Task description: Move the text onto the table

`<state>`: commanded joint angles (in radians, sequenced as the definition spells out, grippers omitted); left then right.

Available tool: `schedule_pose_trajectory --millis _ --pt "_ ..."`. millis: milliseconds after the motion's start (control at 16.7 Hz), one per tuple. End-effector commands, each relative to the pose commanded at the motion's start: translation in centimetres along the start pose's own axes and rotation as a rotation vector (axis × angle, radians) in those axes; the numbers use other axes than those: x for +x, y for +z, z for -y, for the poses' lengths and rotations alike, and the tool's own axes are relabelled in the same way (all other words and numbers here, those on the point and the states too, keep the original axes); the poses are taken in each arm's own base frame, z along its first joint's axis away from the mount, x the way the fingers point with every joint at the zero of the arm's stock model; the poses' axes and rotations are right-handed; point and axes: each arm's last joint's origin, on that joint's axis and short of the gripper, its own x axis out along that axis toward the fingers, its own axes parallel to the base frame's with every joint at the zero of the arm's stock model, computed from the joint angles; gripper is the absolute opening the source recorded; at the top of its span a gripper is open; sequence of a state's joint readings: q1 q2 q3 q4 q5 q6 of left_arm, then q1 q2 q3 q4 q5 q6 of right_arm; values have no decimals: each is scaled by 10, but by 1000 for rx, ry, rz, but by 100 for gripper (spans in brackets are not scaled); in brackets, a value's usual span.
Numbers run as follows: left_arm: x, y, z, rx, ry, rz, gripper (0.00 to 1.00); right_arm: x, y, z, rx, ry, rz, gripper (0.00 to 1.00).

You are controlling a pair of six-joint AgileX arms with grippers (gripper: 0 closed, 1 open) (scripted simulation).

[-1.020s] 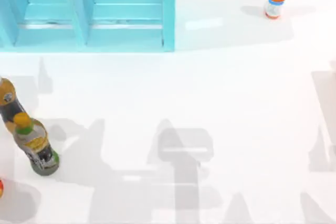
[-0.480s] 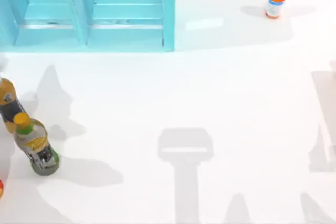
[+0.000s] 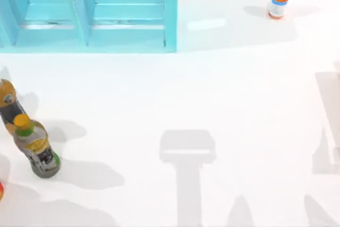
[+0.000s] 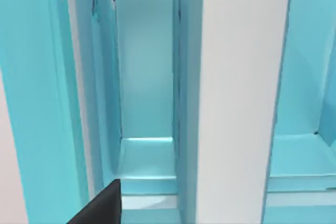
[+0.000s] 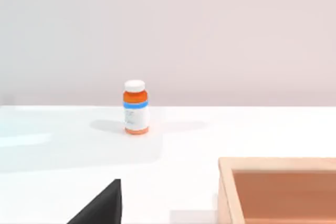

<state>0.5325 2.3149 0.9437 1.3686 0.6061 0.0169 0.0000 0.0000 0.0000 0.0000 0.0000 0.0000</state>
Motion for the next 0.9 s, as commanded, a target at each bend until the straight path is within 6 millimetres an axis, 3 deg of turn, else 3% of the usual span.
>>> schedule_pose_trajectory --millis 420,900 --pt "9 -1 0 -1 -1 -3 100 0 0 0 0 0 0 100" --pt "88 -1 -2 1 0 3 100 0 0 0 0 0 0 100"
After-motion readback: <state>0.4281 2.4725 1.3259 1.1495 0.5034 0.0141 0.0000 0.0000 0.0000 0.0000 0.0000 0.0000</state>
